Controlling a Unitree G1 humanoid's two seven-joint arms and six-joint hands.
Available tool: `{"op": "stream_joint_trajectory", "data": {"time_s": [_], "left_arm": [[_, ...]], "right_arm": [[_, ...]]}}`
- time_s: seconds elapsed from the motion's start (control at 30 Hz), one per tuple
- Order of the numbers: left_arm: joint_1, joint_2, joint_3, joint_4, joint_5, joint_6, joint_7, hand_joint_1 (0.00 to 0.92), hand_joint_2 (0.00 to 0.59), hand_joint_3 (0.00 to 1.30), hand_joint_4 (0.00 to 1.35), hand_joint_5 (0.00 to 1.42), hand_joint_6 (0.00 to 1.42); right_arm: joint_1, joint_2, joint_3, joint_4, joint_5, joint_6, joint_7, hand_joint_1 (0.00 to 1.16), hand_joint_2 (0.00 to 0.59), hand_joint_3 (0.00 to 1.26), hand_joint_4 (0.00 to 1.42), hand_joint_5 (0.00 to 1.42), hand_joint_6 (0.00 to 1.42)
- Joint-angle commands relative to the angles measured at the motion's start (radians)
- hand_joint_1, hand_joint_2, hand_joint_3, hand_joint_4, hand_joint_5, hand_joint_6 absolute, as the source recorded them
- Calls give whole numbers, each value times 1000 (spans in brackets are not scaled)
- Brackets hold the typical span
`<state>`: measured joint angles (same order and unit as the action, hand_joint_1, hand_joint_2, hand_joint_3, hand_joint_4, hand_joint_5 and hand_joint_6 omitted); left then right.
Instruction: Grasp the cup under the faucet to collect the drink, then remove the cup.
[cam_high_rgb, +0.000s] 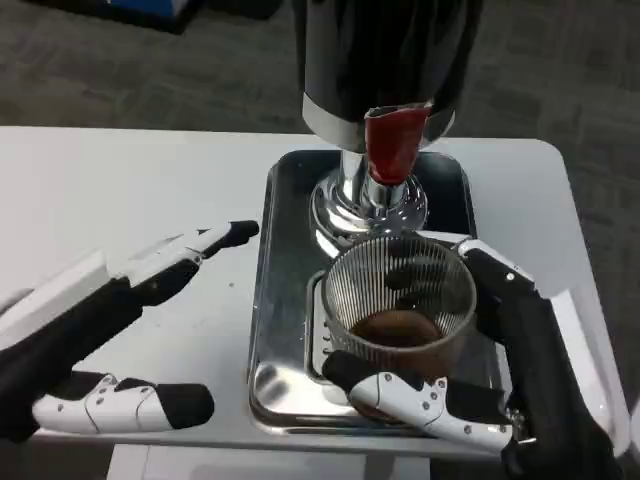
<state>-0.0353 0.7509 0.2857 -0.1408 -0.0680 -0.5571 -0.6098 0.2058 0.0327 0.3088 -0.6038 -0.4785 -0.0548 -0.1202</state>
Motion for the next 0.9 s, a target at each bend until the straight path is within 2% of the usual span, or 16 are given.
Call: {"op": "stream_joint_trajectory", "data": {"time_s": [0.03, 0.57, 0.9], "left_arm": [[39, 17, 20, -50, 29, -27, 2, 0, 3, 33, 0, 0, 0], [144, 17, 111, -203, 31, 24, 8, 0, 10, 31, 0, 0, 0], [159, 7, 130, -259, 37, 55, 15, 0, 12, 31, 0, 0, 0]], "right_arm": [[40, 6, 49, -76, 6, 11, 27, 852, 152, 670, 691, 884, 895], [106, -19, 128, -181, 1, 55, 88, 845, 157, 670, 692, 884, 895], [130, -42, 160, -247, -3, 95, 105, 844, 157, 670, 701, 884, 895]]}}
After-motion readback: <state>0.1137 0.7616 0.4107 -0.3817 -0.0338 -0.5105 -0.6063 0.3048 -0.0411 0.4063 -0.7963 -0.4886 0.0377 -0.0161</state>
